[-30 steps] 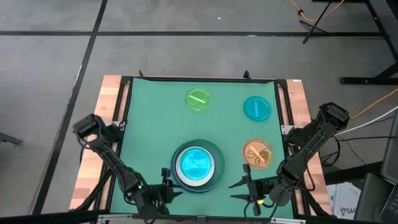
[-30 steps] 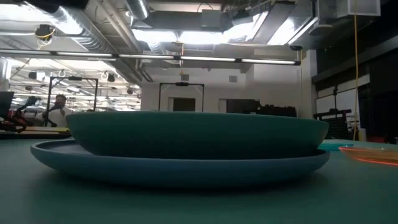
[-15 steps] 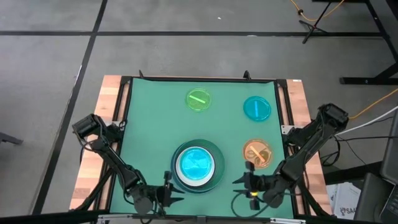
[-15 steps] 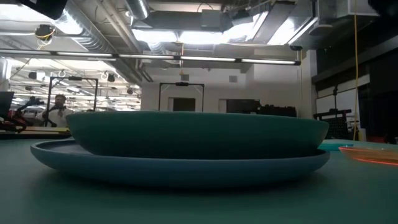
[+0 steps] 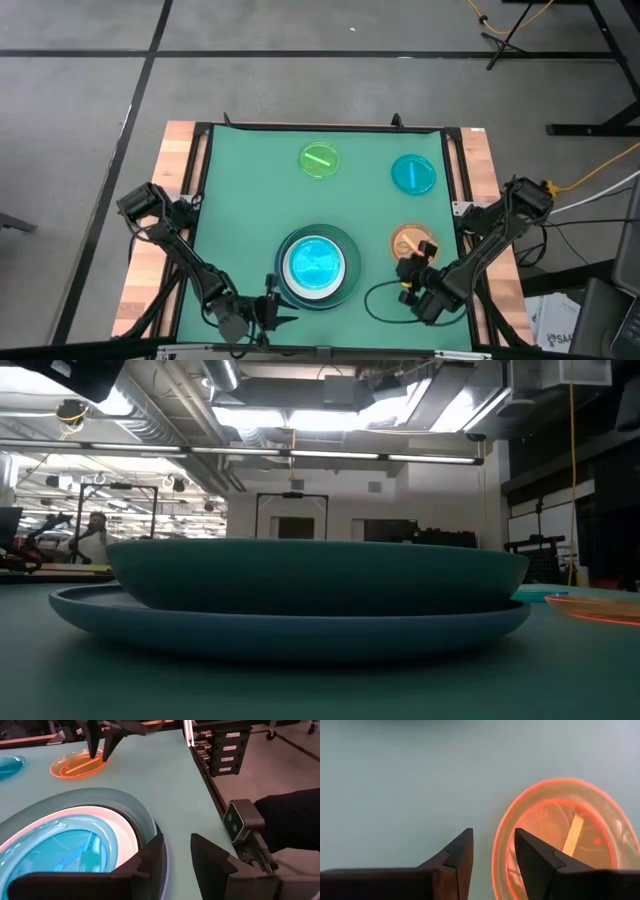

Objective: Stack plastic plates
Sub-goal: Stack the orange transparent plate on top of the blue transparent plate

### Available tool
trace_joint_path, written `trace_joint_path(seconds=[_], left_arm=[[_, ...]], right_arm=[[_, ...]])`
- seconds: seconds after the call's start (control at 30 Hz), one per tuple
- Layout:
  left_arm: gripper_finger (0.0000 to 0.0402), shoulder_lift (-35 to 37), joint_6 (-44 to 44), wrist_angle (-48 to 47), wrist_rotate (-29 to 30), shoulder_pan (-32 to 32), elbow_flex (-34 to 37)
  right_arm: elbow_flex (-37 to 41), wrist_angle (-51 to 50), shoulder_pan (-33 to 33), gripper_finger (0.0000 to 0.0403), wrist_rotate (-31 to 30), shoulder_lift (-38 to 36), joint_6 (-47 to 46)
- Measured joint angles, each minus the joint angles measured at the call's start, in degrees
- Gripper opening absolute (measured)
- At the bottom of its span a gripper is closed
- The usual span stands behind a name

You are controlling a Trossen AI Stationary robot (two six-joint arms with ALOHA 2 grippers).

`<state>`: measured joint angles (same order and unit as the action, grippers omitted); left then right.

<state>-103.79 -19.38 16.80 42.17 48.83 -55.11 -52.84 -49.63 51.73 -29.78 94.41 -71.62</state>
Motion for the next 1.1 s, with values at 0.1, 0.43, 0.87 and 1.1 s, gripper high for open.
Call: trace_joint_path(seconds=[0.1, 0.43, 0.87, 1.1], left_arm=[[0.0092, 0.0, -0.04, -0.07, -0.08, -0.26, 0.0], [0.0092, 0.0, -1.2, -0.22, -0.08, -0.34, 0.0], [0.0092, -0.02, -1.13, -0.46, -0.08, -0.39, 0.0], [0.0092, -0.02, -1.46, -0.48, -0.08, -0.4, 0.0]], right_arm=[[0.0, 0.72, 0.0, 0.0134, 1.48, 2.14, -0.14], [0.0, -0.73, 0.01, 0.0134, 0.31, 7.16, -0.58], [-0.15, -2.91, 0.06, 0.0134, -1.84, 9.64, -0.64], [0.07, -7.73, -0.05, 0.0133, -1.44, 9.82, -5.61]])
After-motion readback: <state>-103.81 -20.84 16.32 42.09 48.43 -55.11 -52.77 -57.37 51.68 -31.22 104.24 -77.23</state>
